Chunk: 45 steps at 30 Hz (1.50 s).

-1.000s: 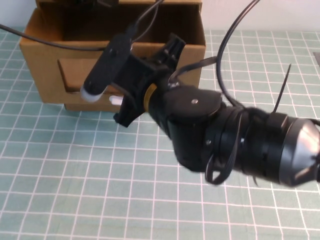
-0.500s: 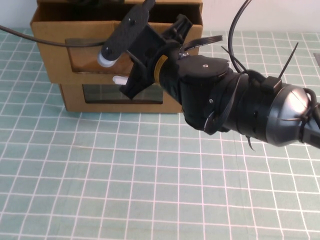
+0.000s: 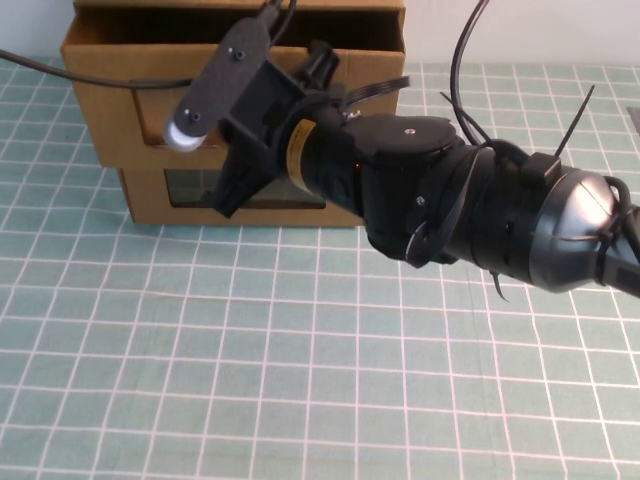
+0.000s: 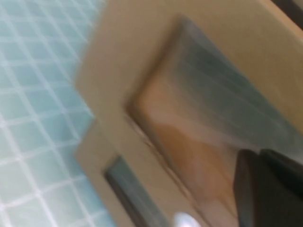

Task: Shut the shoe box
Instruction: Close the shoe box with your right arm

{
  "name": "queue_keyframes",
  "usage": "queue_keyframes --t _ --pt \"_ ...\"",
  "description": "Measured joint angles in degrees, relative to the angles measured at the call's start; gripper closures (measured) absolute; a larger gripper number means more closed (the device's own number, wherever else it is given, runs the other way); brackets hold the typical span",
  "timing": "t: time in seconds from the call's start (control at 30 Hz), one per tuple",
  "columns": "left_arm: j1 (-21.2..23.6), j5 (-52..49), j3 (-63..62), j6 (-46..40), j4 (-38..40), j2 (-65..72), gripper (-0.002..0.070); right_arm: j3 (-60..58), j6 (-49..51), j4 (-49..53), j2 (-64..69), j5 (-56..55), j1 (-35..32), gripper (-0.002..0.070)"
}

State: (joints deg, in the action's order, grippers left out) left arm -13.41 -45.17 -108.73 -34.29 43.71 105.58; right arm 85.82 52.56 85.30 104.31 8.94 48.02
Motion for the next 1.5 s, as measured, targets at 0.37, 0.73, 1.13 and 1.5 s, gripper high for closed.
queue_keyframes --t 0.37,0.73,1.13,1.5 --pt "0.0 2.5 0.0 -0.5 0.4 2.7 0.068 0.1 0.1 1.4 -0.2 -2.8 0.0 0.0689" --pt "0.0 2.7 0.0 -0.5 0.4 2.7 0.068 4.0 0.2 2.8 -0.2 -0.4 -0.5 0.0689" --pt "0.0 2.7 0.0 -0.5 0.4 2.7 0.068 9.4 1.2 3.0 5.7 -1.3 -4.0 0.0689" --pt "0.0 2.7 0.0 -0.5 0.4 2.7 0.068 13.1 5.6 3.0 9.2 -4.3 -7.5 0.0689"
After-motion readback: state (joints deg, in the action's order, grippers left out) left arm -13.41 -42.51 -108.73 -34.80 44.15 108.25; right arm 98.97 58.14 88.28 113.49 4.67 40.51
